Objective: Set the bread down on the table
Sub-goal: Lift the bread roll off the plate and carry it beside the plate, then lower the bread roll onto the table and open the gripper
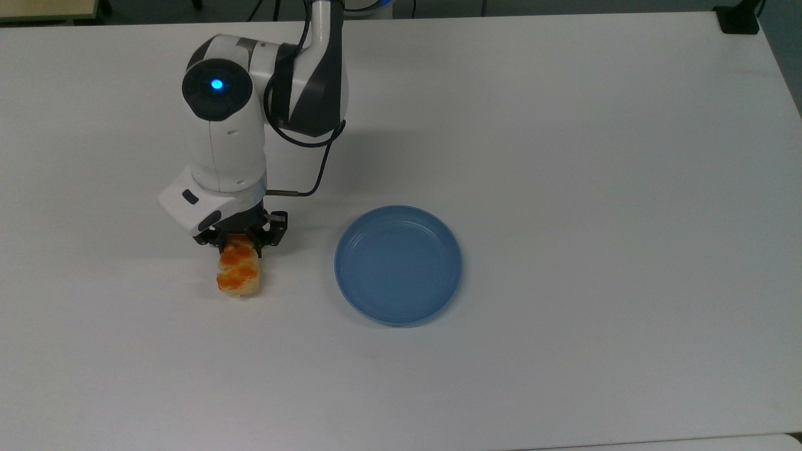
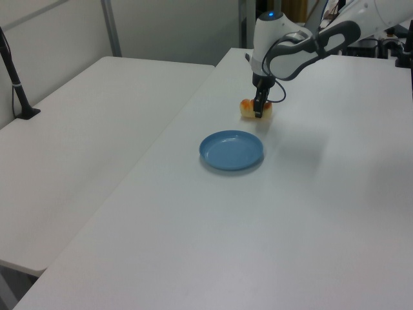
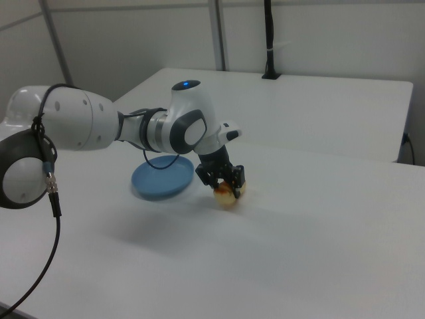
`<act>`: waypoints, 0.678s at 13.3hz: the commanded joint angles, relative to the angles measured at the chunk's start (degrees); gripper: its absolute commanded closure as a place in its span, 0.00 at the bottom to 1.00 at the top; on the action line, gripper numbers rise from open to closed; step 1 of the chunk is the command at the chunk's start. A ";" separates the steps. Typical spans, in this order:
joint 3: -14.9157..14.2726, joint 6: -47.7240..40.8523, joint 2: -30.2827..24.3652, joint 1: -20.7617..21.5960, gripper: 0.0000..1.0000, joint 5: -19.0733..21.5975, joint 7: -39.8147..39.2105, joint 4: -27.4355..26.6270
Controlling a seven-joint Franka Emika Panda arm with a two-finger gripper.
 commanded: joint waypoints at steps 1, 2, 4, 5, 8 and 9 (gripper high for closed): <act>-0.23 1.17 -0.11 0.58 0.00 -0.95 0.30 -0.47; -0.23 0.91 -0.46 0.66 0.00 -0.86 0.30 -0.39; 0.04 0.38 -3.25 0.75 0.00 -0.34 0.39 -0.12; 0.30 -0.41 -5.02 1.01 0.00 -0.25 0.82 -0.21; 0.39 -10.74 -11.51 3.73 0.00 -0.07 5.37 -0.03; 0.48 -13.66 -13.89 4.35 0.00 -0.07 6.88 -0.29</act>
